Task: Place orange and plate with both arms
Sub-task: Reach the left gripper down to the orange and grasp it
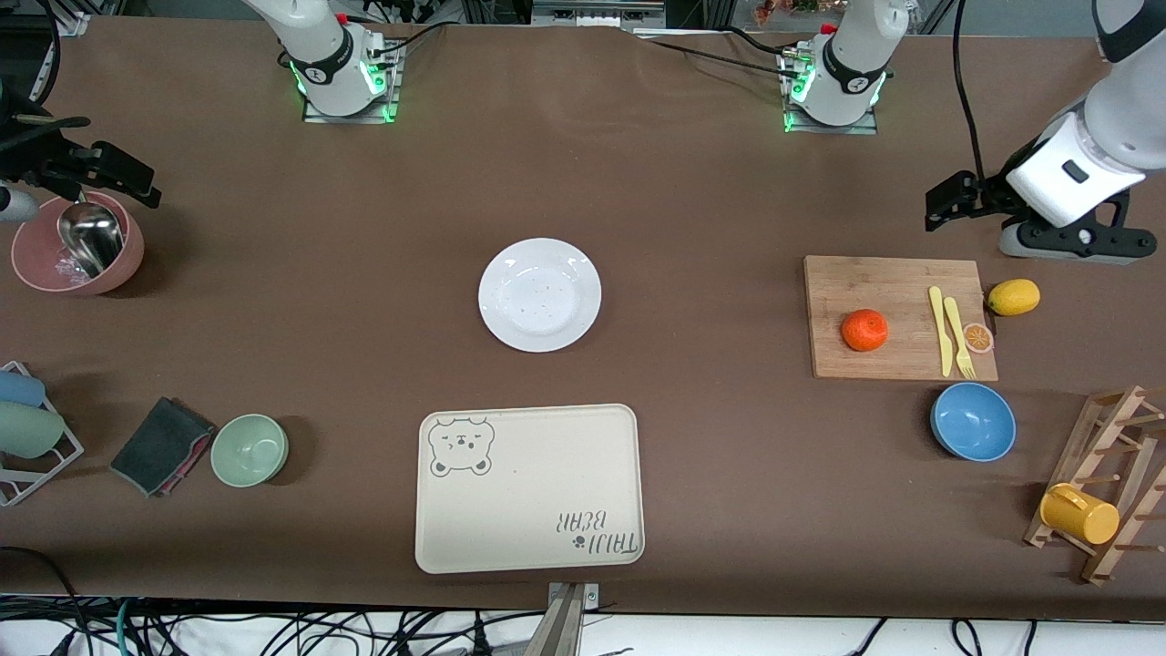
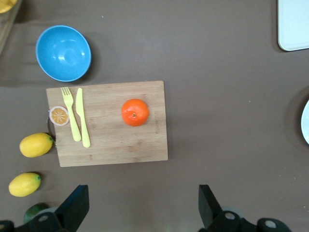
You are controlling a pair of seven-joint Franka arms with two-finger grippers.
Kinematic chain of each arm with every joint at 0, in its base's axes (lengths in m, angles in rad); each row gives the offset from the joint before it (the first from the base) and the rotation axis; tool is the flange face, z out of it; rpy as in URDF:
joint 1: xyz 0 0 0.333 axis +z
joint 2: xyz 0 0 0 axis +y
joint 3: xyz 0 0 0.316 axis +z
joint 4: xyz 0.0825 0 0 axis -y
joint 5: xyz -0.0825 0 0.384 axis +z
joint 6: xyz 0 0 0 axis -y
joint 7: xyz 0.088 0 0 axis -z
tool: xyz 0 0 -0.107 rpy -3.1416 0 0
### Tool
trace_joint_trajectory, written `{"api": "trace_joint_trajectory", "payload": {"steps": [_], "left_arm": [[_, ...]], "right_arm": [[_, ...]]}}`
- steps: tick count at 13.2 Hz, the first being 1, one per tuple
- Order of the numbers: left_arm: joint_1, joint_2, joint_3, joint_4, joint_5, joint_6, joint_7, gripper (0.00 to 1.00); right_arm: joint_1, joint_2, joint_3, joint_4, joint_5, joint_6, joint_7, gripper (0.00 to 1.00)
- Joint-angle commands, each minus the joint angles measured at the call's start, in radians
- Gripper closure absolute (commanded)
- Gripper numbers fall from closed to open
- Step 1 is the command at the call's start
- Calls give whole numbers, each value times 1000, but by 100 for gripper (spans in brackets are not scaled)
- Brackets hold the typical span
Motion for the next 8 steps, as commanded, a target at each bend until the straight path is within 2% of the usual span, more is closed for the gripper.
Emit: {"api": "trace_joint_trajectory", "payload": {"steps": [1, 3, 5, 7, 8], "left_arm": [[-8, 77, -2, 25, -25, -15, 1, 0], [5, 153, -2, 14, -9, 23, 8, 0], [15, 204, -2, -9, 59, 78, 20, 0], [16, 209, -2, -90, 124, 177, 20, 0], [25, 209, -2, -159, 152, 271, 20, 0]], "right_arm": [[-3, -7, -1, -6, 12, -5, 9, 0], [-2, -8, -1, -6, 12, -5, 9, 0], [-3, -8, -1, -6, 12, -5, 9, 0], [-3, -8, -1, -6, 12, -5, 9, 0], [-3, -8, -1, -6, 12, -5, 9, 0]]}}
